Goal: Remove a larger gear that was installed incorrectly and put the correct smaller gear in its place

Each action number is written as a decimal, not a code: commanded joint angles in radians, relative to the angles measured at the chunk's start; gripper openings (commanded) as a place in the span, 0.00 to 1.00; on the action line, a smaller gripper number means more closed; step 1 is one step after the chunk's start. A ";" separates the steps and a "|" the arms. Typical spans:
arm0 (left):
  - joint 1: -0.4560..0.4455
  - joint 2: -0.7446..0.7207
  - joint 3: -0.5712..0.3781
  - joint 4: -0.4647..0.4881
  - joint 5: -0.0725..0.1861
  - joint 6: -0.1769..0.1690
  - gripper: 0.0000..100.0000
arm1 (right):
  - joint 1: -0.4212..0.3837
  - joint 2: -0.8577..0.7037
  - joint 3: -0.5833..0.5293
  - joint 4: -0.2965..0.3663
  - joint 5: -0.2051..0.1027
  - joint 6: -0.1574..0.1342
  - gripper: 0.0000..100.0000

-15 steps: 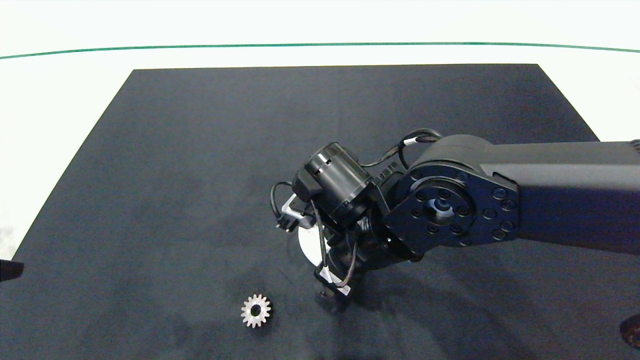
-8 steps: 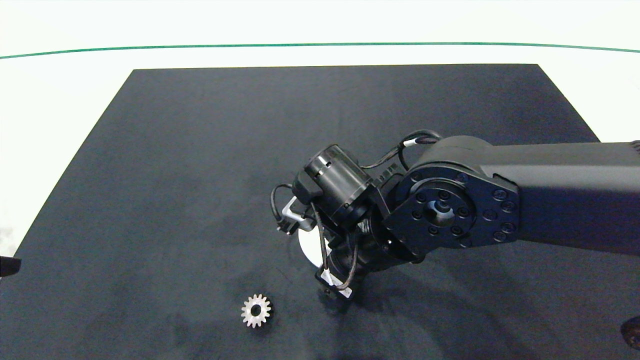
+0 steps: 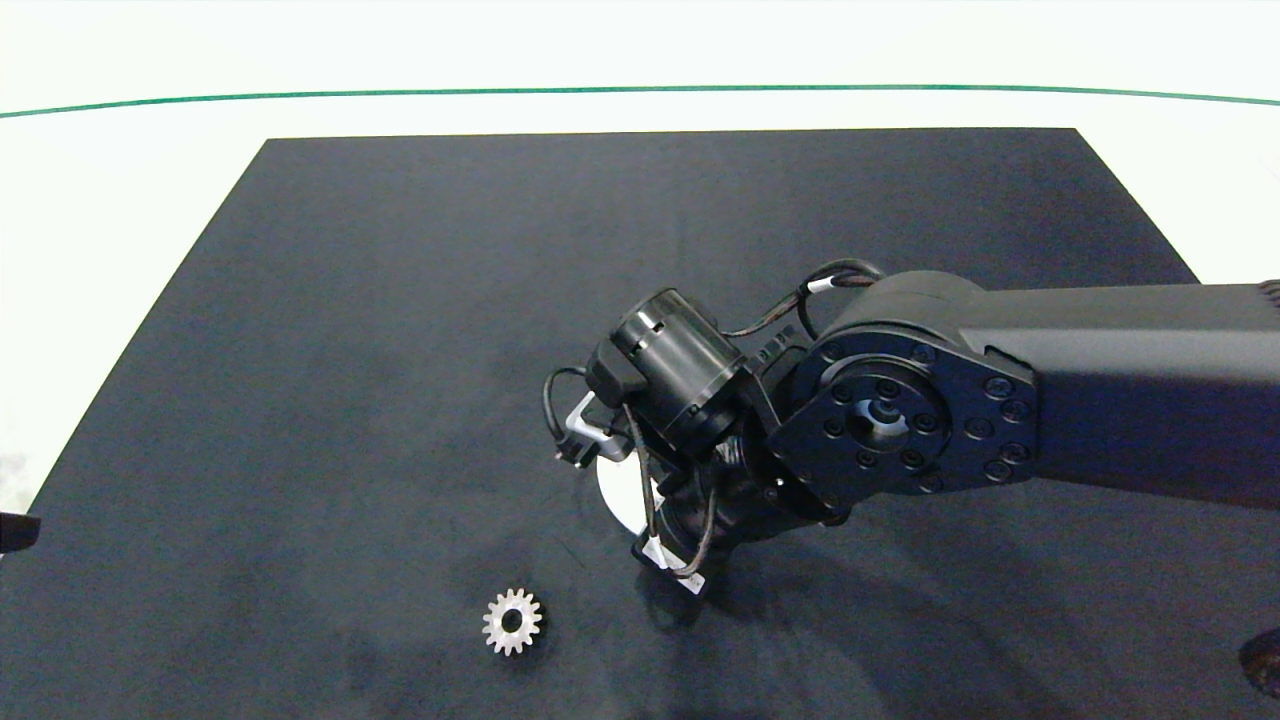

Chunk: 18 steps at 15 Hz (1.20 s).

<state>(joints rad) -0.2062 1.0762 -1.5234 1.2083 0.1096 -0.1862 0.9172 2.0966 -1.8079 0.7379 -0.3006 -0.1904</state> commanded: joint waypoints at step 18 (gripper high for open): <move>0.001 -0.007 0.005 -0.010 0.001 -0.003 1.00 | -0.001 -0.018 0.033 0.008 -0.009 0.005 0.30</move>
<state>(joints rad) -0.2049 1.0694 -1.5187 1.1911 0.1104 -0.1874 0.9145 2.0855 -1.7760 0.7417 -0.3087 -0.1847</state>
